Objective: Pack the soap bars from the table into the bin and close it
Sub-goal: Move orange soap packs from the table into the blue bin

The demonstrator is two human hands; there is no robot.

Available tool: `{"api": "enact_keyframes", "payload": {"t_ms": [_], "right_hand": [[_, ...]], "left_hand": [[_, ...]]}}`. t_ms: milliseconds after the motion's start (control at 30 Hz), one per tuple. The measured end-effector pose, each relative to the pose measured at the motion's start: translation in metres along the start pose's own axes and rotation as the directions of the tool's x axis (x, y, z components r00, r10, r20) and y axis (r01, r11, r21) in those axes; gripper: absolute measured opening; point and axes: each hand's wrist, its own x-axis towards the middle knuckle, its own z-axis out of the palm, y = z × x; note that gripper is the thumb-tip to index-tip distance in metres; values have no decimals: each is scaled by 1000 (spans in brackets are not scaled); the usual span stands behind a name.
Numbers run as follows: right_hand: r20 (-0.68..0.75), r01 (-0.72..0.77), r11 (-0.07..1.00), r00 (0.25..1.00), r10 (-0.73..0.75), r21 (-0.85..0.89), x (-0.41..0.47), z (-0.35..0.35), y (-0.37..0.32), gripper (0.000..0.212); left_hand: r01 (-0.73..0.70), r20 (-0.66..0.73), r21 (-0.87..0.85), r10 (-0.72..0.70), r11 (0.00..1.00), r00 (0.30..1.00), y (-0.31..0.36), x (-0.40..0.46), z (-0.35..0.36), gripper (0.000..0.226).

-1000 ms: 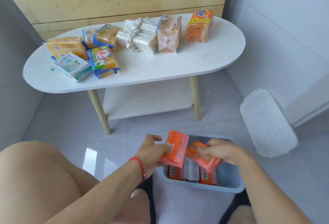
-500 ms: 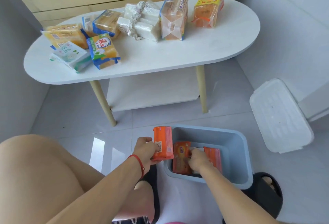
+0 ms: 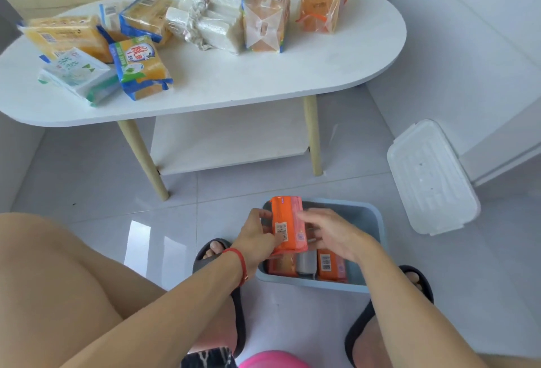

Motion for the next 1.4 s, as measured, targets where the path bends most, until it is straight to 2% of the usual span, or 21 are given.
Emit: {"api": "enact_keyframes", "payload": {"t_ms": [67, 133, 200, 233, 300, 367, 467, 567, 633, 667, 733, 800, 867, 900, 1000, 1067, 1167, 1233, 1300, 1367, 1400], "right_hand": [[-64, 8, 996, 998, -14, -92, -3, -7, 6, 33], [-156, -38, 987, 988, 14, -154, -4, -18, 17, 30], [-282, -131, 954, 958, 52, -268, -3, -29, 29, 28], [-351, -186, 926, 934, 63, -329, 0, -31, 36, 25], [-436, -259, 849, 899, 37, -461, 7, -25, 47, 20], [-430, -274, 797, 902, 20, -538, 16, -10, 57, 21], [-435, -305, 739, 900, 19, -601, 27, 3, 62, 22], [-454, -371, 577, 891, 0, -727, 29, 3, 60, 24], [-435, -384, 531, 900, 32, -755, 26, 2, 60, 28], [-414, -378, 537, 909, 57, -754, 25, 2, 60, 26], [-405, -381, 553, 910, 85, -741, 21, -2, 59, 5], [-486, -401, 559, 874, -5, -726, 18, -9, 55, 20], [-601, -423, 604, 790, -119, -676, 14, -13, 57, 21], [-631, -435, 638, 768, -104, -635, 15, -13, 59, 30], [-565, -472, 702, 816, 119, -534, 15, -4, 69, 66], [-536, -498, 686, 824, 185, -530, 17, -2, 70, 76], [-535, -497, 676, 826, 177, -544, 22, -3, 68, 82], [-585, -507, 602, 807, 80, -617, 25, 1, 64, 86], [-551, -444, 472, 827, -112, -762, 28, 10, 59, 81], [-351, -261, 311, 893, -281, -914, 36, 20, 58, 74], [-238, -169, 233, 921, -309, -958, 42, 26, 57, 72]], "left_hand": [[-126, 12, 261, 127, 957, 992, 1, 3, 4, 36], [-223, -77, 559, 318, 798, 945, 3, 8, -3, 28], [-232, -128, 703, 440, 673, 889, 1, 14, -13, 30], [-200, -135, 731, 427, 652, 894, -2, 16, -17, 35], [-109, -140, 729, 303, 675, 943, -7, 18, -21, 45], [-73, -112, 711, 216, 699, 970, -15, 19, -20, 49], [-89, -85, 731, 219, 677, 972, -24, 19, -17, 52], [-85, -88, 733, 218, 675, 972, -25, 19, -16, 53], [-81, -85, 728, 207, 681, 975, -22, 20, -17, 55], [-80, -84, 725, 203, 684, 976, -22, 21, -17, 55], [-71, -91, 728, 199, 682, 976, -22, 21, -18, 55], [-64, -101, 727, 199, 684, 975, -23, 21, -18, 57], [-61, -108, 715, 196, 696, 975, -24, 23, -17, 59], [-60, -109, 712, 195, 700, 975, -24, 23, -18, 59], [-56, -104, 712, 185, 700, 977, -24, 24, -19, 60], [-52, -107, 719, 183, 693, 977, -24, 24, -20, 59], [-47, -107, 728, 181, 684, 978, -25, 25, -21, 59], [-44, -109, 717, 175, 696, 978, -24, 25, -21, 60], [-43, -107, 705, 165, 708, 981, -23, 24, -21, 61], [-46, -91, 696, 151, 716, 984, -23, 23, -21, 62], [-46, -80, 692, 140, 720, 987, -22, 23, -23, 64]]}}
